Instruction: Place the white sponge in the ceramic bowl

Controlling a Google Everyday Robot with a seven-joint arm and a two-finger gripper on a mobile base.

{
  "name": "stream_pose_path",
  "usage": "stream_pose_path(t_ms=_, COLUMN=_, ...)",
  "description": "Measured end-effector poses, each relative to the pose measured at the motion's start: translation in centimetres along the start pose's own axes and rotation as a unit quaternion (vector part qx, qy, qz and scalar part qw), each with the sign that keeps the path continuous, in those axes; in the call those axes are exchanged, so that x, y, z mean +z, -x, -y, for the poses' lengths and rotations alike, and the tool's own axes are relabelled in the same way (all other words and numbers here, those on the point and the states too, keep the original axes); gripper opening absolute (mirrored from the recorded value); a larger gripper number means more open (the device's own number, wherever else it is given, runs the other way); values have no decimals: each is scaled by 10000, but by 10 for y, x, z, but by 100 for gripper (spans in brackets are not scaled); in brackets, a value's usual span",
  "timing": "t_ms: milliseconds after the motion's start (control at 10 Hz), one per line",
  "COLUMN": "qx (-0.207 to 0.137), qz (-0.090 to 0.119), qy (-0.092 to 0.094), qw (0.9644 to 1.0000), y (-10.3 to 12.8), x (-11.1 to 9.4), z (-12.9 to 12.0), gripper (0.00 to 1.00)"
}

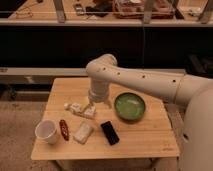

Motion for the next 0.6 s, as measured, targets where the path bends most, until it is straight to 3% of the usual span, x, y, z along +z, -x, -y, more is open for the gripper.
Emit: stream_pose_path(t_ms=600, qx=14, qz=16, qy=15, qw=10000, y=1, x=1, z=-2, gripper=80)
